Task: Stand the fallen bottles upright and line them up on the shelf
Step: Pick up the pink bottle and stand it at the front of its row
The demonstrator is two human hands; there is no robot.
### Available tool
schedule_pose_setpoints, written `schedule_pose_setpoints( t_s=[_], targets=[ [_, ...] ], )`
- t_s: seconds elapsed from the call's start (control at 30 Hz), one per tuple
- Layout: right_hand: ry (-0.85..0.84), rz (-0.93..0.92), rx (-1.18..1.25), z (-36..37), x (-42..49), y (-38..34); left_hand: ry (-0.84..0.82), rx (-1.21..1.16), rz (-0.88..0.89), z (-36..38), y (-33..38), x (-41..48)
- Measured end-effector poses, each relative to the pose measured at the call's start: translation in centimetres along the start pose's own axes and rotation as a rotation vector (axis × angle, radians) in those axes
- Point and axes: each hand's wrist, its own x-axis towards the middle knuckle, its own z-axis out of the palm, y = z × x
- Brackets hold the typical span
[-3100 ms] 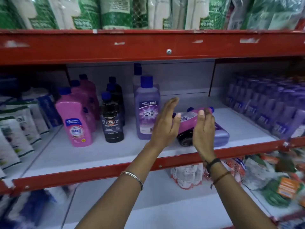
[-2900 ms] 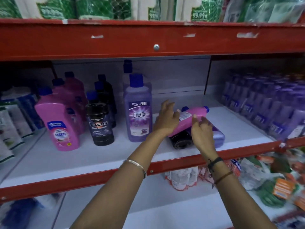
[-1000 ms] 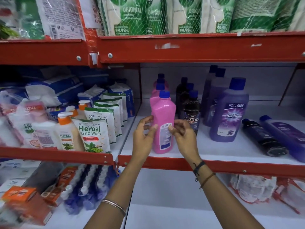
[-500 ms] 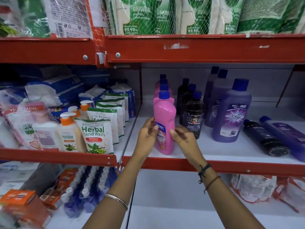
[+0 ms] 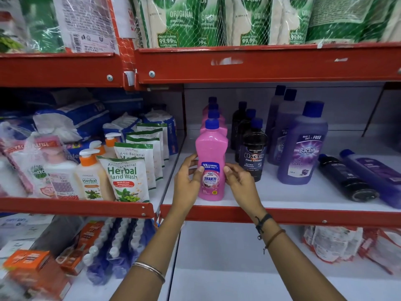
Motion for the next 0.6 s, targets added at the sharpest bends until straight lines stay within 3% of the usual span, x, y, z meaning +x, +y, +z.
schedule_pose_setpoints(
  t_s=[0.1, 0.17, 0.23, 0.3, 0.37, 0.5, 0.6],
  targets=[
    [0.032, -0.008, -0.001, -0.9, -0.3, -0.4, 0.123, -0.022, 0.014, 0.7, 0.5, -1.3],
    [0.092, -0.015, -0.003, -2.2, -0.6, -0.8, 0.295, 0.072, 0.169, 1.4, 1.5, -2.4],
    [0.134, -0.023, -0.003, -4.6, -1.3, -1.2, 0.355, 0.158, 0.377, 3.1, 3.1, -3.5],
    [0.141, -0.040, -0.010, -6.9, -1.9, -1.6, 0.291, 0.192, 0.499, 5.2, 4.4, -4.1],
    [0.165, -0.039, -0.047, -9.9, -2.5, -1.7, 0.178, 0.140, 0.504, 8.2, 5.5, -4.3],
    [0.270, -0.016, -0.124, -16.8, -2.7, -1.2, -0.001, 0.037, 0.393, 14.7, 6.8, -4.4],
    [0.357, 0.015, -0.282, -22.3, -2.6, -0.6, -0.137, -0.031, 0.213, 19.9, 7.0, -4.5]
  ],
)
